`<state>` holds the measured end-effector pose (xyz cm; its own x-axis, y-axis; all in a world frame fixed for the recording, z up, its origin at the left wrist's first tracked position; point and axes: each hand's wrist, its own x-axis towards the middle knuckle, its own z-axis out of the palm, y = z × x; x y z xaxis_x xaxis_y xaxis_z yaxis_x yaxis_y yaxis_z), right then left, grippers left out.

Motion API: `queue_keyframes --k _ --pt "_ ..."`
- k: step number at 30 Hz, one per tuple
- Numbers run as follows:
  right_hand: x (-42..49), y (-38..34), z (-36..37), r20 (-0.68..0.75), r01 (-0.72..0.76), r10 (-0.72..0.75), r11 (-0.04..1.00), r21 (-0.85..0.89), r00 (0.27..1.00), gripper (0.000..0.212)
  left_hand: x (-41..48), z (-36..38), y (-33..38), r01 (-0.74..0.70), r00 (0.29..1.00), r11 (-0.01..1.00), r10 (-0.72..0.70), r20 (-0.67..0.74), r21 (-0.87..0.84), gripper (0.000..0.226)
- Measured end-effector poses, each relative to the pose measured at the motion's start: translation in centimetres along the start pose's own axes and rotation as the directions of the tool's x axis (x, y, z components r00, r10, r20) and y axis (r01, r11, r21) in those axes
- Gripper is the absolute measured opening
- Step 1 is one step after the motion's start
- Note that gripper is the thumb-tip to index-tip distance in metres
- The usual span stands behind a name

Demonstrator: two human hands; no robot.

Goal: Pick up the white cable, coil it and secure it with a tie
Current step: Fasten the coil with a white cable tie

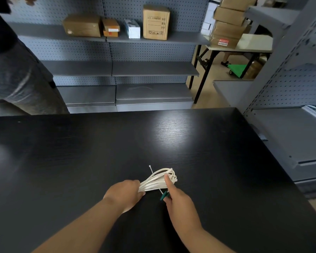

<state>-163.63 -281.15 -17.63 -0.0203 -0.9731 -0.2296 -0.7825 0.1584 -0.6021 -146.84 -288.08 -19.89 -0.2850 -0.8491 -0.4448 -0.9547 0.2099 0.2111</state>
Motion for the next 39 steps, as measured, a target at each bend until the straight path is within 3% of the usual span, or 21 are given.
queue_keyframes --k 5,12,18,28,32,39 --pt "1.2 -0.6 0.1 0.106 -0.011 0.02 0.996 -0.084 0.994 0.085 0.0 0.2 -0.1 -0.014 1.0 1.0 0.015 -0.017 0.027 0.029" --pt "3.2 -1.6 0.7 0.208 -0.058 0.106 0.973 -0.224 0.972 0.078 -0.3 0.5 0.1 -0.021 0.999 0.997 0.024 -0.045 0.073 0.032" --pt "3.6 -1.9 1.4 0.25 -0.08 0.146 0.963 -0.257 0.957 0.074 -0.8 0.5 -0.2 -0.069 0.997 0.994 0.073 -0.038 0.09 0.059" --pt "3.7 -2.5 1.0 0.256 -0.059 0.13 0.962 -0.268 0.958 0.063 -1.5 1.5 -1.1 -0.309 0.924 0.95 0.313 -0.221 0.053 0.075" --pt "3.5 -2.7 0.9 0.248 -0.047 0.112 0.966 -0.254 0.962 0.054 -1.7 1.5 -1.2 -0.338 0.91 0.938 0.348 -0.227 0.08 0.071" --pt "3.8 -3.0 0.5 0.282 -0.034 0.116 0.959 -0.28 0.952 0.068 -1.5 2.0 -1.3 -0.304 0.909 0.938 0.338 -0.246 0.166 0.055"
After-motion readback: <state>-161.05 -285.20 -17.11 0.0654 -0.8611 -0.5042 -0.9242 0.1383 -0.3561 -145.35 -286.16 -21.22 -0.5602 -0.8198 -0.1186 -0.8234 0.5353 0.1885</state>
